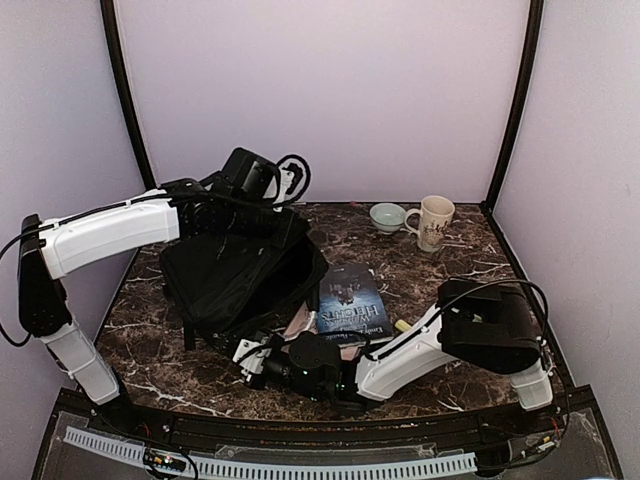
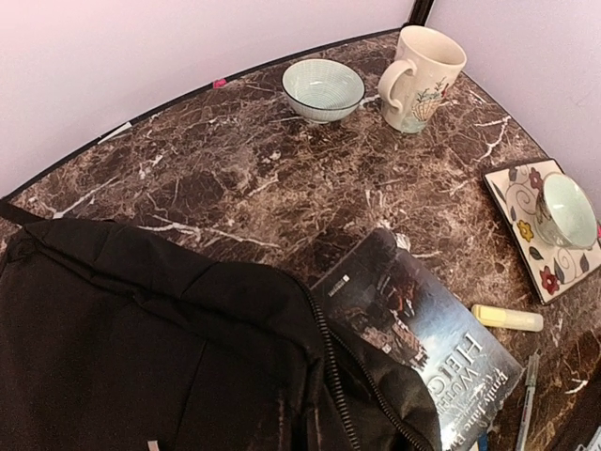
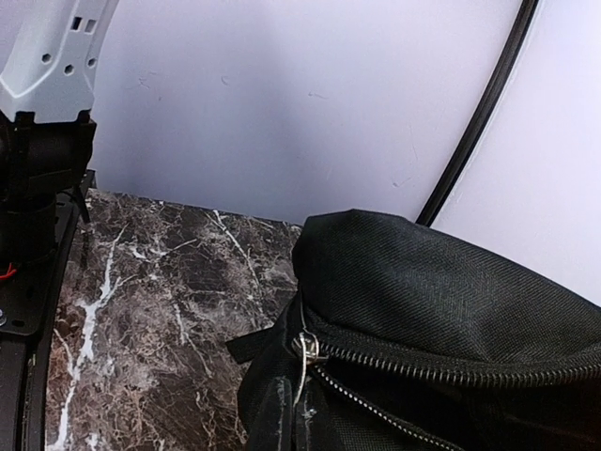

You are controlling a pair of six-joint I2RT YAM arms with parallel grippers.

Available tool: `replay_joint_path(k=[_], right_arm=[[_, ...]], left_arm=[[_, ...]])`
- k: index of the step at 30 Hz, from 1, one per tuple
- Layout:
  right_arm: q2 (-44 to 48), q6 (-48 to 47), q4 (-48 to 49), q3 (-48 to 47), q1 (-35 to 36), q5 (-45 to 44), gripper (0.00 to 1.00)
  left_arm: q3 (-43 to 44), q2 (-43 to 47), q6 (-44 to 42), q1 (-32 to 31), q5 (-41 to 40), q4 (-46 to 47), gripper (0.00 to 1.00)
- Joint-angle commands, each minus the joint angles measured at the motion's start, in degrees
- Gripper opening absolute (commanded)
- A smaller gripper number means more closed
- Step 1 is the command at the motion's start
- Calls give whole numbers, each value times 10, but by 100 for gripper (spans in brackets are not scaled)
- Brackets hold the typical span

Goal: Pack the student bag
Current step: Unzip the largest pocket of the student bag.

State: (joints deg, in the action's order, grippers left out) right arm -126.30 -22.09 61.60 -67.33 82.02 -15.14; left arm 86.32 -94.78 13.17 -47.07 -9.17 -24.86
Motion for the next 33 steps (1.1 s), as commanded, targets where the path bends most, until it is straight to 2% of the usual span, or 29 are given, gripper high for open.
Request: replay_joint_path(k=[1,8,15,29,33], right_arm=[[13,20,23,29,18,16,0],[-18,42,15,-7,23,14,0],[-90,39,-30,-108,24,-45,0],[-229,-5,-96,-289,23,-165,0],[-241,-5,-83,-298,23,-185,0]], left_arm=[[-66,90,-20,4,27,82,0],[-157,184,1,4,23,97,0],[-121,183,22,4,28,60,0],[-103,174,41,4,92,82,0],[-109,173,42,4,76,80,0]])
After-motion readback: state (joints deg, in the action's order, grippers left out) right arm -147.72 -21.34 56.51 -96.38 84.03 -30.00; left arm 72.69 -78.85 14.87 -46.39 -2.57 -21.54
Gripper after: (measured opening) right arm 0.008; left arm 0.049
